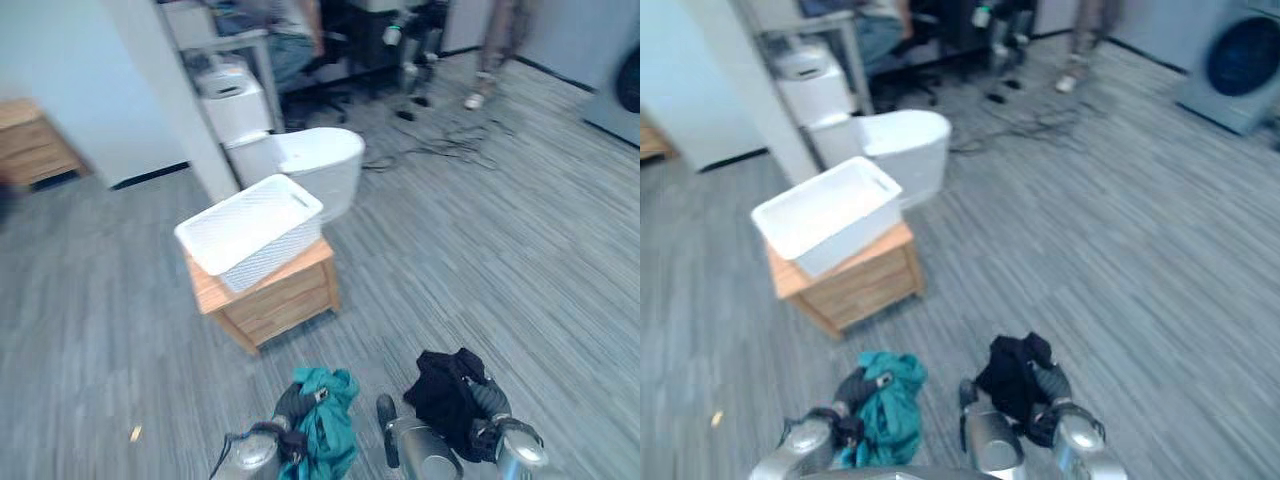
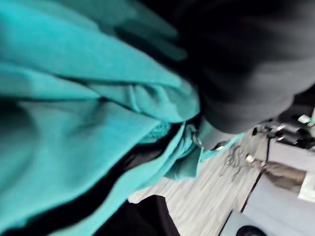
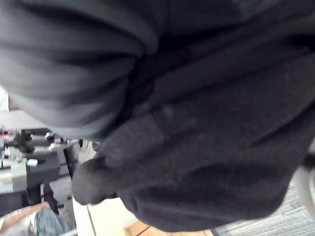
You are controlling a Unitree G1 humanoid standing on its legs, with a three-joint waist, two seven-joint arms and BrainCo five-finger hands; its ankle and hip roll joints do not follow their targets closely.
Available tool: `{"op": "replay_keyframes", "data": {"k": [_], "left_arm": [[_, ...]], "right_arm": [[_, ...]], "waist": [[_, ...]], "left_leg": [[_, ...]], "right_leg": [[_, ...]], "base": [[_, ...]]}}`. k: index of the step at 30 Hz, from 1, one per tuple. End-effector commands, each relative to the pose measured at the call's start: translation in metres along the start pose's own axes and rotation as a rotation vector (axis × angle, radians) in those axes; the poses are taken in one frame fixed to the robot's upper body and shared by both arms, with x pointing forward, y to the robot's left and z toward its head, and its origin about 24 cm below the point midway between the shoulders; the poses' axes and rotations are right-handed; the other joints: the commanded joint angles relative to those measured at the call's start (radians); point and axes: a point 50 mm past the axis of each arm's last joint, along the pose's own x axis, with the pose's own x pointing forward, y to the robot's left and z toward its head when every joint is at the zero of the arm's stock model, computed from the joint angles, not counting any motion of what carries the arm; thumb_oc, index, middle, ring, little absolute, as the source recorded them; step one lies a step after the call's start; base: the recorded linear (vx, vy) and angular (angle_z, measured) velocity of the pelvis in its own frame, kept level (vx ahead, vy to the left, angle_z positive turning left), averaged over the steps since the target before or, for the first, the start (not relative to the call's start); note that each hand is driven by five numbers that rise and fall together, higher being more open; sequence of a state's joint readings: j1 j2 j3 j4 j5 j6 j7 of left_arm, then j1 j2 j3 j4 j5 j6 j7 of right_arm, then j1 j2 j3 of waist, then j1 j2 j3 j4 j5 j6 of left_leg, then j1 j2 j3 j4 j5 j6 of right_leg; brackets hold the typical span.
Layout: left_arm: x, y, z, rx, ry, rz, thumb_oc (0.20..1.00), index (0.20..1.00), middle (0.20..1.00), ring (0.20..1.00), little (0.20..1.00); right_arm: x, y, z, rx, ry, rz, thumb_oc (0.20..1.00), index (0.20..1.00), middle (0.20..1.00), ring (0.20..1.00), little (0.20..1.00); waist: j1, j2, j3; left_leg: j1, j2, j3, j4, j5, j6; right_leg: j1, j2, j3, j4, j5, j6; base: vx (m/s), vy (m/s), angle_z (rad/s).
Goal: Tidy up the quilt and then pick up the clothes from the bed and put them into the laundry hamper.
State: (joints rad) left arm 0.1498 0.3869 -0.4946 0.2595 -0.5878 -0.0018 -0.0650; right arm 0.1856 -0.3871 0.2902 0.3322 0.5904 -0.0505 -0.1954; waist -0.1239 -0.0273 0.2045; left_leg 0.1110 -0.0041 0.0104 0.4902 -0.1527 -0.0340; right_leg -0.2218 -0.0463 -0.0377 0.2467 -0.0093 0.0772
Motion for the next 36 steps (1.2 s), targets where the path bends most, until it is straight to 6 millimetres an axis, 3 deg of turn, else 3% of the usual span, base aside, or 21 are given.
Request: {"op": "replay_keyframes", "data": {"k": [1,3,4,5,6,8,11,17,19,20,21,24,25,26,27,28,29,31,32,36], "left_arm": [[0.007,-0.004,0.037,-0.025,-0.147,-0.052,0.2,0.2,0.2,0.2,0.2],[0.007,-0.004,0.036,-0.055,-0.151,-0.052,0.2,0.2,0.2,0.2,0.2],[0.006,-0.004,0.035,-0.06,-0.155,-0.048,0.2,0.2,0.2,0.2,0.2],[0.004,-0.006,0.034,-0.069,-0.161,-0.044,0.2,0.2,0.2,0.2,0.2],[0.003,-0.006,0.033,-0.075,-0.165,-0.039,0.2,0.2,0.2,0.2,0.2],[0.0,-0.007,0.031,-0.076,-0.164,-0.049,0.2,0.2,0.2,0.2,0.2],[0.001,-0.011,0.029,-0.068,-0.157,-0.057,0.2,0.2,0.2,0.2,0.2],[0.001,-0.007,0.031,-0.047,-0.167,-0.034,0.2,0.2,0.2,0.2,0.2],[0.005,-0.004,0.036,-0.03,-0.162,-0.032,0.2,0.2,0.2,0.2,0.2],[0.007,-0.004,0.04,-0.024,-0.154,-0.047,0.2,0.2,0.2,0.2,0.2],[0.007,-0.004,0.04,-0.024,-0.154,-0.048,0.2,0.2,0.2,0.2,0.2],[0.007,-0.002,0.035,0.002,-0.103,-0.051,0.2,0.2,0.2,0.2,0.2],[0.006,0.001,0.031,-0.002,-0.094,-0.032,0.2,0.2,0.2,0.2,0.2],[0.004,0.004,0.029,-0.012,-0.094,-0.026,0.2,0.2,0.2,0.2,0.2],[0.001,0.004,0.023,-0.026,-0.09,-0.034,0.2,0.2,0.2,0.2,0.2],[0.0,0.002,0.022,-0.022,-0.089,-0.042,0.2,0.2,0.2,0.2,0.2],[-0.001,-0.002,0.021,-0.003,-0.083,-0.068,0.2,0.2,0.2,0.2,0.2],[-0.002,-0.006,0.021,0.023,-0.089,-0.081,0.2,0.2,0.2,0.2,0.2],[0.0,-0.013,0.022,0.068,-0.097,-0.093,0.2,0.2,0.2,0.2,0.2],[0.004,-0.015,0.027,0.06,-0.125,-0.056,0.2,0.2,0.2,0.2,0.2]], "right_arm": [[-0.004,0.003,0.028,0.002,-0.145,0.043,0.2,0.2,0.2,0.2,0.2],[-0.006,-0.002,0.03,-0.028,-0.156,0.056,0.2,0.2,0.2,0.2,0.2],[-0.006,-0.003,0.031,-0.037,-0.158,0.061,0.2,0.2,0.2,0.2,0.2],[-0.008,-0.005,0.032,-0.048,-0.158,0.064,0.2,0.2,0.2,0.2,0.2],[-0.009,-0.005,0.033,-0.052,-0.157,0.064,0.2,0.2,0.2,0.2,0.2],[-0.011,-0.012,0.032,-0.044,-0.146,0.051,0.2,0.2,0.2,0.2,0.2],[-0.009,-0.014,0.031,-0.04,-0.139,0.064,0.2,0.2,0.2,0.2,0.2],[-0.007,-0.009,0.028,-0.036,-0.119,0.066,0.2,0.2,0.2,0.2,0.2],[-0.006,-0.004,0.023,-0.012,-0.116,0.052,0.2,0.2,0.2,0.2,0.2],[-0.007,0.0,0.02,-0.003,-0.119,0.043,0.2,0.2,0.2,0.2,0.2],[-0.007,0.0,0.021,-0.003,-0.12,0.043,0.2,0.2,0.2,0.2,0.2],[-0.013,0.0,0.013,0.025,-0.104,0.015,0.2,0.2,0.2,0.2,0.2],[-0.013,0.001,0.011,0.027,-0.098,0.026,0.2,0.2,0.2,0.2,0.2],[-0.013,0.001,0.009,0.026,-0.094,0.035,0.2,0.2,0.2,0.2,0.2],[-0.016,0.0,0.007,0.032,-0.086,0.026,0.2,0.2,0.2,0.2,0.2],[-0.017,-0.001,0.006,0.036,-0.086,0.016,0.2,0.2,0.2,0.2,0.2],[-0.019,-0.004,0.006,0.051,-0.087,-0.014,0.2,0.2,0.2,0.2,0.2],[-0.02,-0.004,0.006,0.064,-0.093,-0.022,0.2,0.2,0.2,0.2,0.2],[-0.018,-0.001,0.008,0.079,-0.103,-0.02,0.2,0.2,0.2,0.2,0.2],[-0.013,0.001,0.011,0.06,-0.12,-0.011,0.2,0.2,0.2,0.2,0.2]], "waist": [[-0.066,-0.021,0.03],[-0.073,-0.012,0.043],[-0.076,-0.008,0.046],[-0.077,-0.012,0.049],[-0.078,-0.012,0.049],[-0.066,0.003,0.044],[-0.036,0.002,0.038],[-0.018,0.009,0.026],[-0.009,0.007,0.022],[-0.013,0.009,0.023],[-0.011,0.012,0.021],[-0.02,0.042,0.049],[-0.022,0.042,0.065],[-0.029,0.043,0.077],[-0.059,0.037,0.09],[-0.068,0.034,0.09],[-0.098,0.019,0.094],[-0.109,0.01,0.099],[-0.119,0.01,0.103],[-0.136,0.021,0.072]], "left_leg": [[-0.261,0.086,0.169,0.259,0.212,-0.008],[-0.296,0.168,0.227,0.188,0.17,-0.017],[-0.292,0.178,0.238,0.127,0.167,-0.013],[-0.263,0.172,0.274,-0.034,0.197,0.008],[-0.252,0.171,0.279,-0.077,0.201,0.009],[-0.205,0.18,0.244,-0.409,0.29,-0.02],[-0.205,0.197,0.191,-0.554,0.33,-0.046],[-0.187,0.194,0.223,-0.52,0.262,-0.025],[-0.217,0.153,0.199,-0.438,0.24,0.002],[-0.209,0.109,0.188,-0.426,0.209,0.041],[-0.212,0.112,0.19,-0.427,0.21,0.041],[-0.16,0.066,0.173,-0.419,0.161,0.083],[-0.126,0.061,0.178,-0.418,0.143,0.084],[-0.093,0.061,0.173,-0.431,0.135,0.082],[-0.036,0.039,0.141,-0.472,0.119,0.082],[-0.026,0.029,0.133,-0.481,0.116,0.084],[0.014,-0.009,0.107,-0.507,0.096,0.09],[0.038,-0.028,0.095,-0.522,0.079,0.092],[0.059,-0.037,0.099,-0.531,0.055,0.093],[0.037,-0.02,0.159,-0.445,0.031,0.074]], "right_leg": [[0.193,-0.007,-0.011,-0.166,0.072,-0.027],[0.268,0.011,-0.021,-0.18,0.01,-0.035],[0.275,0.013,-0.02,-0.179,0.001,-0.032],[0.277,0.002,-0.021,-0.174,0.002,-0.024],[0.279,0.001,-0.022,-0.174,0.0,-0.021],[0.304,0.003,-0.015,-0.193,-0.008,0.013],[0.329,-0.005,-0.011,-0.205,-0.015,0.033],[0.343,-0.072,-0.045,-0.12,-0.066,0.062],[0.346,-0.109,-0.035,-0.03,-0.084,0.075],[0.3,-0.139,0.001,0.12,-0.016,0.078],[0.294,-0.136,0.003,0.119,-0.012,0.077],[0.127,-0.177,0.046,0.438,0.155,0.064],[0.079,-0.191,0.046,0.45,0.184,0.073],[0.052,-0.163,0.044,0.419,0.169,0.074],[0.01,-0.052,0.043,0.319,0.122,0.085],[0.0,-0.023,0.046,0.275,0.123,0.088],[-0.024,0.032,0.049,0.14,0.125,0.099],[-0.041,0.047,0.036,0.053,0.137,0.107],[-0.025,0.052,0.027,-0.022,0.114,0.094],[0.041,0.041,0.029,-0.068,0.077,0.054]], "base": [[0.26,-0.094,1.1],[0.38,0.056,0.89],[0.33,0.196,0.28],[0.22,0.184,-0.16],[0.27,0.261,-0.31],[0.41,0.329,-0.21],[0.34,0.235,0.0],[0.31,0.339,-0.08],[0.36,0.417,0.22],[0.24,0.319,0.27],[0.25,0.363,0.21],[0.23,0.306,0.49],[0.33,0.253,0.21],[0.37,0.059,0.04],[0.32,0.006,-0.18],[0.41,0.004,-0.22],[0.25,0.003,0.04],[0.24,-0.024,0.75],[0.18,-0.056,0.91],[0.24,-0.053,0.57]]}}
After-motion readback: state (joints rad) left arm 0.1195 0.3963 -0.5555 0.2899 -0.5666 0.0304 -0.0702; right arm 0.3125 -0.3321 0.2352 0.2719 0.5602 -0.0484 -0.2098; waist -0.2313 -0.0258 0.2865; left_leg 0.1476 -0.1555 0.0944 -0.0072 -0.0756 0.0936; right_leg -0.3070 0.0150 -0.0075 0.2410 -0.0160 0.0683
